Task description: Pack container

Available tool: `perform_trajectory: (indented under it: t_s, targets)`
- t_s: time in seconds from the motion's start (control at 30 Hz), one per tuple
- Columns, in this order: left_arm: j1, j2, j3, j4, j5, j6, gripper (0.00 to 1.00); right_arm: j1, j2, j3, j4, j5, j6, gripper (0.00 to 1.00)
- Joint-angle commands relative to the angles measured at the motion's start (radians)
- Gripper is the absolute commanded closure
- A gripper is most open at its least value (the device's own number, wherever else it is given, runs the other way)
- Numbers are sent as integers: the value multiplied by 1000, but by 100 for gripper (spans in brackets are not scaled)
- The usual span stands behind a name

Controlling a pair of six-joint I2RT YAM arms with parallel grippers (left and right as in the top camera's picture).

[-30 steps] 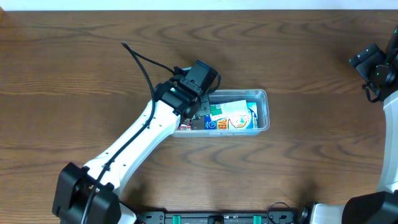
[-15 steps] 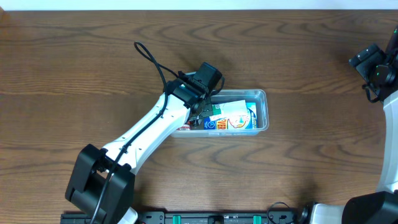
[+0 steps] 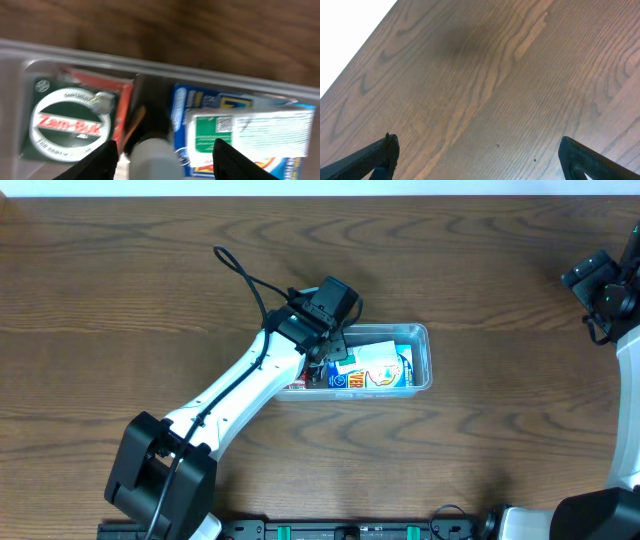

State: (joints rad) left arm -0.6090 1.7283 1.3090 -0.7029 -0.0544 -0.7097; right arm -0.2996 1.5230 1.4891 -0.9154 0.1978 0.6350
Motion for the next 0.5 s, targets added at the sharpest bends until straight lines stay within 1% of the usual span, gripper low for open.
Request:
perform_trajectory:
  t_s: [0.0, 0.1, 0.2, 0.3, 0.47]
  targets:
    - [2, -13, 9, 27, 37, -2, 39, -4, 3, 0, 2, 4, -4, 1]
    - [2, -43, 25, 35, 47, 3, 39, -4, 3, 0, 2, 4, -4, 1]
    - [2, -95, 35, 34, 47, 48, 37, -4, 3, 0, 2, 4, -4, 1]
    - [2, -171, 36, 28, 46, 96, 30, -4, 3, 0, 2, 4, -4, 1]
    - [7, -314, 36, 1, 42, 189, 14, -4, 3, 0, 2, 4, -3, 1]
